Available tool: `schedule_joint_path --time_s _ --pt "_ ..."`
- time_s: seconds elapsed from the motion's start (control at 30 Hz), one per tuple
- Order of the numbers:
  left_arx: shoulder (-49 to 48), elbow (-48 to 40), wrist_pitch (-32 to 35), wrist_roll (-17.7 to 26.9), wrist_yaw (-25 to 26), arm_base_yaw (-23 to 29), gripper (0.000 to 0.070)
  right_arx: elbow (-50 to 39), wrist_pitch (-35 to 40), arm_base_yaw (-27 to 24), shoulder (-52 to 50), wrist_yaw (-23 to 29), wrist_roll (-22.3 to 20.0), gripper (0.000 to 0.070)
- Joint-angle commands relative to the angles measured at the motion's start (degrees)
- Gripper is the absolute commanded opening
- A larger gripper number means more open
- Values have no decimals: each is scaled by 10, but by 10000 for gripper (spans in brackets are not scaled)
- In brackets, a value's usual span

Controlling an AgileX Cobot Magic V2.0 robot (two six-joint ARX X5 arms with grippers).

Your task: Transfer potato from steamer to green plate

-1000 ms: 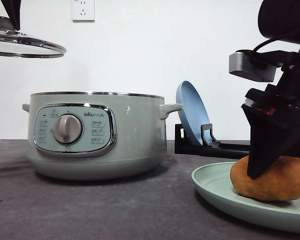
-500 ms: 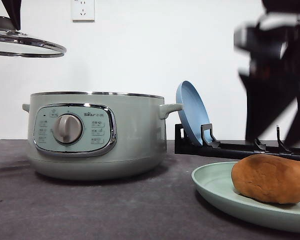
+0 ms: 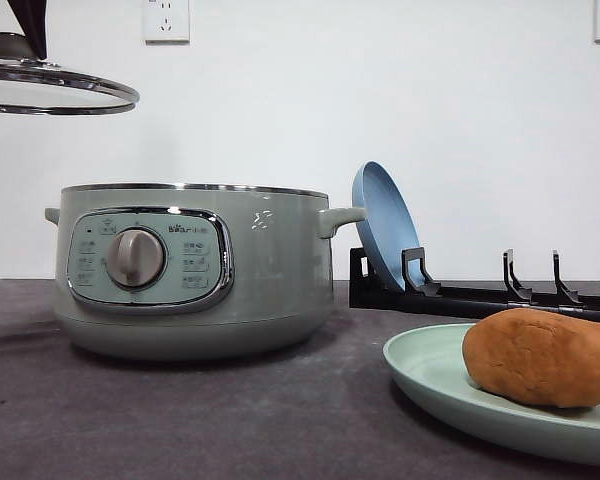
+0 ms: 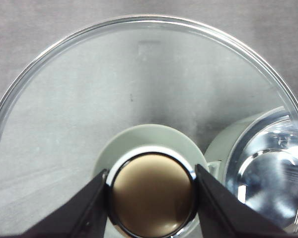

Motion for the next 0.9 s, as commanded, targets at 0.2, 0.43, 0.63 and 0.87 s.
schedule_joint_path --time_s 0.2,0.43,0.63,0.87 --pt "5 25 17 -6 3 0 10 82 -27 3 -93 33 34 548" --pt "5 25 11 -12 3 -8 10 117 -37 3 -102 33 34 548" --pt "5 25 11 -14 3 -25 10 118 -40 3 -102 34 33 548" --pt "5 25 14 -14 3 -55 10 118 -24 3 -102 34 34 548"
